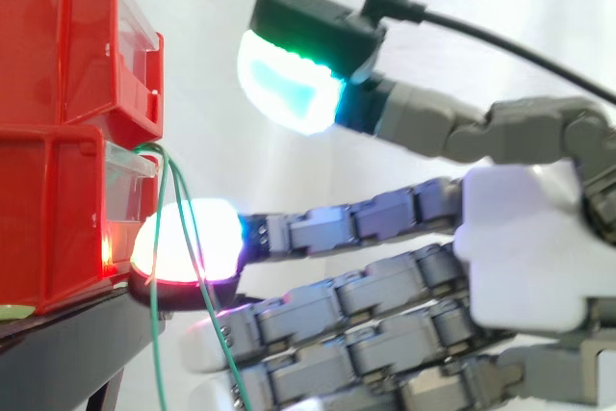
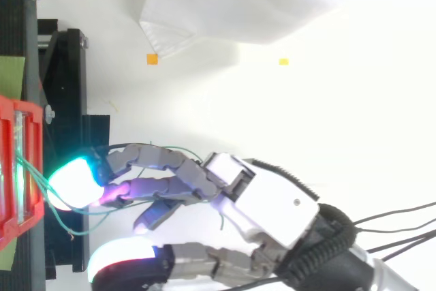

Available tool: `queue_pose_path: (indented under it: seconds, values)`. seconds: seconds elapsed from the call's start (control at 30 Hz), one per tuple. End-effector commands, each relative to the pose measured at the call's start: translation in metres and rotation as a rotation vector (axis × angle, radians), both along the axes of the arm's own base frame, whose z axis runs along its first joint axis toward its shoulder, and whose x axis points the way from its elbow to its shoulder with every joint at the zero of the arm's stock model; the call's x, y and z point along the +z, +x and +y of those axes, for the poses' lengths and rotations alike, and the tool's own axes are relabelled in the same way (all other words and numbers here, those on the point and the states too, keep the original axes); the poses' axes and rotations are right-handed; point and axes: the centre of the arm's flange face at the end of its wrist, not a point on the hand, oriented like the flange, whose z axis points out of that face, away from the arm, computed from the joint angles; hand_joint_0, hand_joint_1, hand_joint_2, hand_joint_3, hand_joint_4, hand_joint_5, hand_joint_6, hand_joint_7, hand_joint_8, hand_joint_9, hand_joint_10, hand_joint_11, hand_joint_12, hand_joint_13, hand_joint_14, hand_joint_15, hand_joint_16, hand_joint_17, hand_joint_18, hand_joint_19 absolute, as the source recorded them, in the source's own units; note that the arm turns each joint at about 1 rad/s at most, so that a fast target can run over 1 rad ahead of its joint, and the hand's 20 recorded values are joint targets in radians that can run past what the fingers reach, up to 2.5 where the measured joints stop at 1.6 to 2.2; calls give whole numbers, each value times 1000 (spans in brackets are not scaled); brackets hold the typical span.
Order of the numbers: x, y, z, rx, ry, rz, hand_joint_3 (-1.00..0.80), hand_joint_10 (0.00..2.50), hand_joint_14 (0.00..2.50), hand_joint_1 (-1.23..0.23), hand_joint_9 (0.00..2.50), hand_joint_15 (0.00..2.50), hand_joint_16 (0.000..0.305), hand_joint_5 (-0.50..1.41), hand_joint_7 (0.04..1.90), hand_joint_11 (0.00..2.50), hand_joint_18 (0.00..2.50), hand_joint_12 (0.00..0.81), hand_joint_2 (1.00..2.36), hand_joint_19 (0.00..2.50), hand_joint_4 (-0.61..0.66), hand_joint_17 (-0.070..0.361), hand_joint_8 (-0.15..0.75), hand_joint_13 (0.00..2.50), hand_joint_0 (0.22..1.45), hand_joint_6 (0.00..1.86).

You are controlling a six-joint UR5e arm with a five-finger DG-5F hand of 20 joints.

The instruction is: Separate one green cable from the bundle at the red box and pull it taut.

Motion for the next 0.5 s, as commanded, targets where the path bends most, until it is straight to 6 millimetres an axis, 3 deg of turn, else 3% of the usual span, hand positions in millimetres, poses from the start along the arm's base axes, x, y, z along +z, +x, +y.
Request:
queue_pose_path:
  seconds: [0.0,0.13,0.47]
  values:
    - [-5,24,10,5,17,-30,-500,8,12,-618,651,375,93,-242,686,305,871,420,1000,512,70,210,344,579,407,502]
    - [-10,38,16,23,59,-62,-500,11,14,-618,652,375,93,-241,686,304,869,419,1000,515,71,210,346,579,408,502]
    - [-38,14,35,48,150,-28,-500,9,12,-620,652,374,93,-241,685,308,862,419,1000,514,70,209,346,582,408,502]
